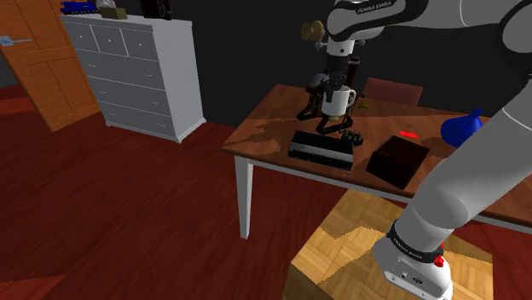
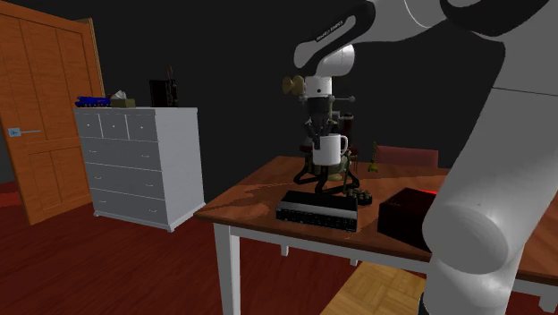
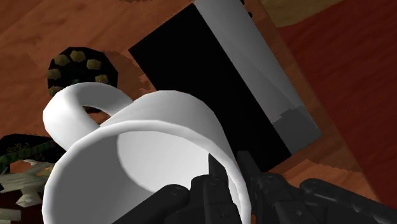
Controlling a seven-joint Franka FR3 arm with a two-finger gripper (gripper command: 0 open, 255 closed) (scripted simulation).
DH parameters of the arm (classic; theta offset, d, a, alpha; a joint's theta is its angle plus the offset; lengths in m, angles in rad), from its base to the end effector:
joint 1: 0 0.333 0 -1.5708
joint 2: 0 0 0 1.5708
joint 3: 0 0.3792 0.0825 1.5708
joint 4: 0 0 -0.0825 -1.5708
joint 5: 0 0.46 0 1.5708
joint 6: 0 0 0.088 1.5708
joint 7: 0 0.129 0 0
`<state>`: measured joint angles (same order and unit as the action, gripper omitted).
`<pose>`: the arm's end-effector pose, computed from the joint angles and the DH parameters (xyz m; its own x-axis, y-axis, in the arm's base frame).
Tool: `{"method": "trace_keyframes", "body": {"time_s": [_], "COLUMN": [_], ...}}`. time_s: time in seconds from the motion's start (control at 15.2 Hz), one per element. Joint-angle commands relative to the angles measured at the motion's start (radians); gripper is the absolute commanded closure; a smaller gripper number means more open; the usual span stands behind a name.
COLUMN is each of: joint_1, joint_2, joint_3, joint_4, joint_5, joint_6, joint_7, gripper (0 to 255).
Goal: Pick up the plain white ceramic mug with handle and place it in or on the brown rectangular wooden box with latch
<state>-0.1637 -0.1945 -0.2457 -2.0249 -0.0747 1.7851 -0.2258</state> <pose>0.5046 -0.2360 0.5463 0.9856 -0.1596 -0.0551 -0.1592 -0.9872 0.0131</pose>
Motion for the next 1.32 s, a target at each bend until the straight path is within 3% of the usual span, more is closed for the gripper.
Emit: {"method": "trace_keyframes", "body": {"time_s": [0.0, 0.66, 1.25], "joint_1": [-0.012, -0.109, -0.226], "joint_2": [-0.07, -0.391, -0.643], "joint_3": [-0.008, -0.071, -0.154], "joint_4": [-0.061, -0.304, -0.423], "joint_5": [-0.02, -0.133, -0.256], "joint_6": [-0.006, -0.068, -0.18], "joint_7": [-0.013, -0.114, -0.255], "gripper": [255, 255, 255]}}
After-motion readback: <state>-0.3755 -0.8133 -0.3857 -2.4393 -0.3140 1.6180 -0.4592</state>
